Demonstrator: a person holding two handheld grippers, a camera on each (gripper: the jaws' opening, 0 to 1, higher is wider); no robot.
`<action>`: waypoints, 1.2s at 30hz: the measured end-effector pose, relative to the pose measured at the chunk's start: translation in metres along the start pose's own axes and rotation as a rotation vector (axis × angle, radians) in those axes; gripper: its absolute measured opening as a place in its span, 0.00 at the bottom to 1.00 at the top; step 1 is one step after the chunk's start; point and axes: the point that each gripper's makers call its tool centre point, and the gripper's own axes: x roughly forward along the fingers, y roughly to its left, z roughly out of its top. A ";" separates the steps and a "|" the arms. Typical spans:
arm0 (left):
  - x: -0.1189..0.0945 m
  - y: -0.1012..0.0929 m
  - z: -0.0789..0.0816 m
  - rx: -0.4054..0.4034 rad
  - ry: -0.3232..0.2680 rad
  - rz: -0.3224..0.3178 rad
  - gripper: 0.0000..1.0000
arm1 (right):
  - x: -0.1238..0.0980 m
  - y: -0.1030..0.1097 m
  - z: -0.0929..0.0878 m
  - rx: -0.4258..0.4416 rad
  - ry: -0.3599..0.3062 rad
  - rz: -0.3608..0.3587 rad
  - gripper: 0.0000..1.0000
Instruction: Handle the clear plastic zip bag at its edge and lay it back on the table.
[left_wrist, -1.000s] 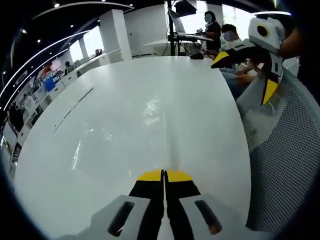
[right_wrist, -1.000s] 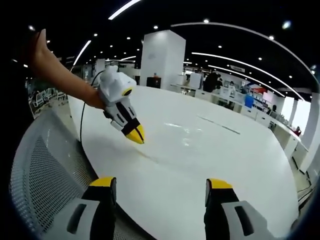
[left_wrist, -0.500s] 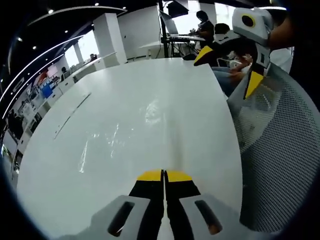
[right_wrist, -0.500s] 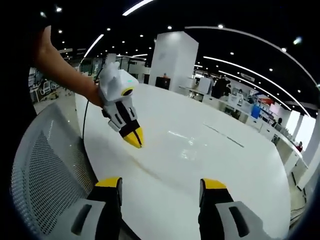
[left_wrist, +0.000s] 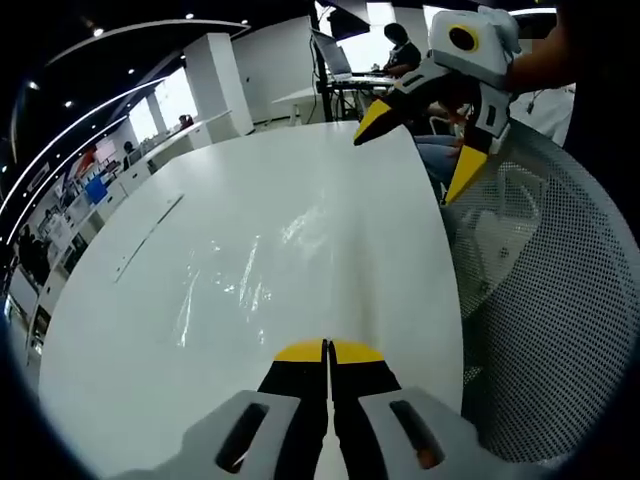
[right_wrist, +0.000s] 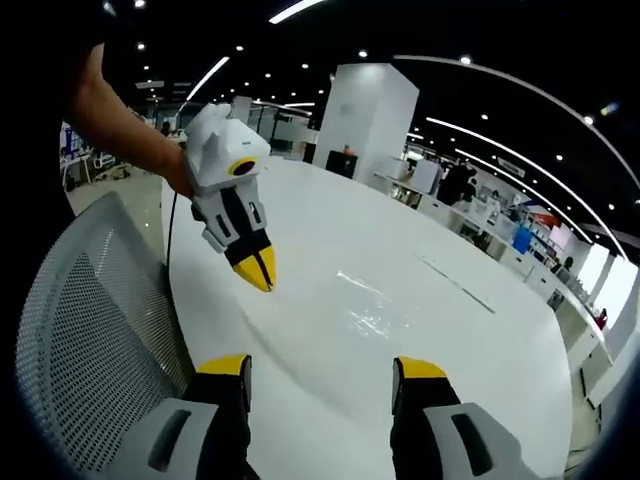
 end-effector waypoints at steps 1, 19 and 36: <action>-0.001 -0.001 0.000 0.002 0.000 0.000 0.00 | 0.001 0.000 0.001 -0.005 0.000 0.004 0.53; -0.013 -0.012 0.007 0.046 -0.006 -0.010 0.00 | 0.009 0.003 0.006 -0.112 0.013 0.041 0.41; -0.020 -0.027 0.006 0.140 0.031 -0.054 0.00 | 0.024 0.018 0.000 -0.245 0.063 0.134 0.19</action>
